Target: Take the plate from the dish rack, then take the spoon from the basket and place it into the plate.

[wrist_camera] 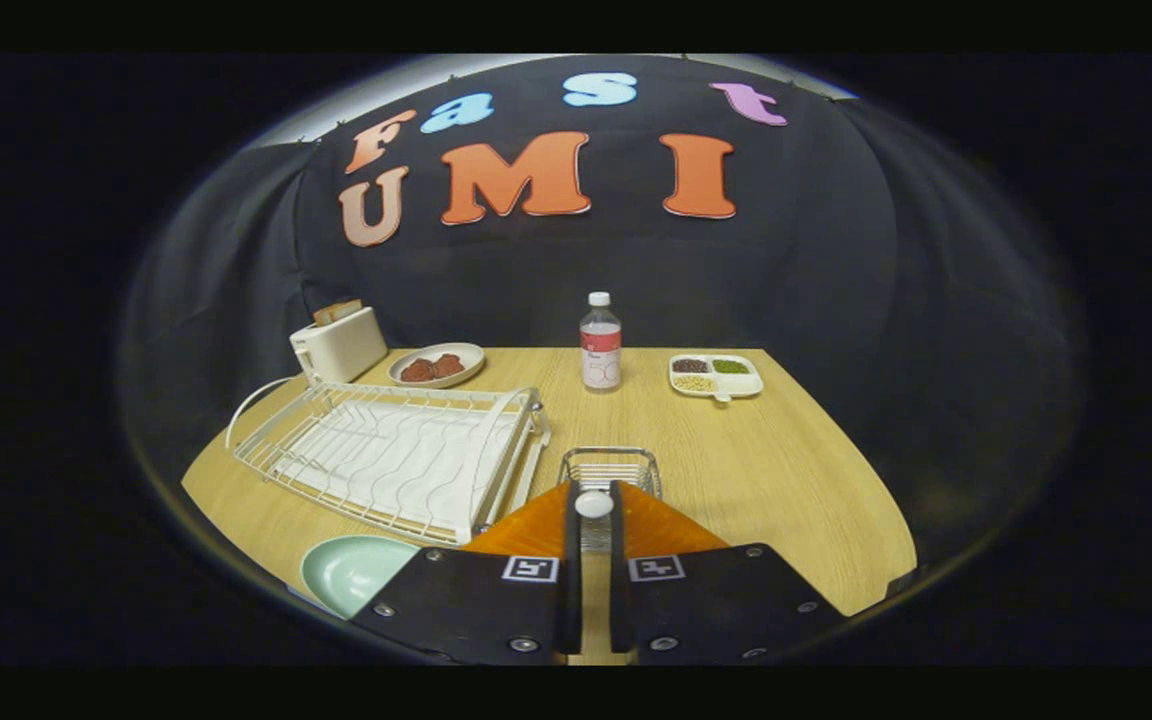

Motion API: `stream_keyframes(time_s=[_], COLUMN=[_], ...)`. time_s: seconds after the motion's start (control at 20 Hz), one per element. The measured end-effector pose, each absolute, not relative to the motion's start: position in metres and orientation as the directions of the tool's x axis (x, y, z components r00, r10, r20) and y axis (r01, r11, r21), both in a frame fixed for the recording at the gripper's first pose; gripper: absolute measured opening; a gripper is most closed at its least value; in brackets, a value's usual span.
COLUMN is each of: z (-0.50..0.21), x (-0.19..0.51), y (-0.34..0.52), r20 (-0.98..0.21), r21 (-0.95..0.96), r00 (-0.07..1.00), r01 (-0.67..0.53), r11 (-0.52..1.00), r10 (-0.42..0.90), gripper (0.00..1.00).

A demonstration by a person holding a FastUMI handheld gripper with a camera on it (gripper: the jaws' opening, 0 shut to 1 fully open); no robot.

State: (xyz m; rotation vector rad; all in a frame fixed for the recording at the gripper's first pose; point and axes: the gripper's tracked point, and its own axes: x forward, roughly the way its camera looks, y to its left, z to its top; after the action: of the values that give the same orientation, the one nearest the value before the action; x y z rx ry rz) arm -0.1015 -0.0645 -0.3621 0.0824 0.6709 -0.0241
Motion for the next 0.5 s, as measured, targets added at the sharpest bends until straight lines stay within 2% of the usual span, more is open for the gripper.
stream_keyframes(time_s=[0.5], z=[-0.270], x=[-0.103], y=[-0.073], r20=[-0.541], r21=[0.081], r00=[0.841], r01=[0.026], r11=[0.996], r10=[0.022], gripper=[0.11])
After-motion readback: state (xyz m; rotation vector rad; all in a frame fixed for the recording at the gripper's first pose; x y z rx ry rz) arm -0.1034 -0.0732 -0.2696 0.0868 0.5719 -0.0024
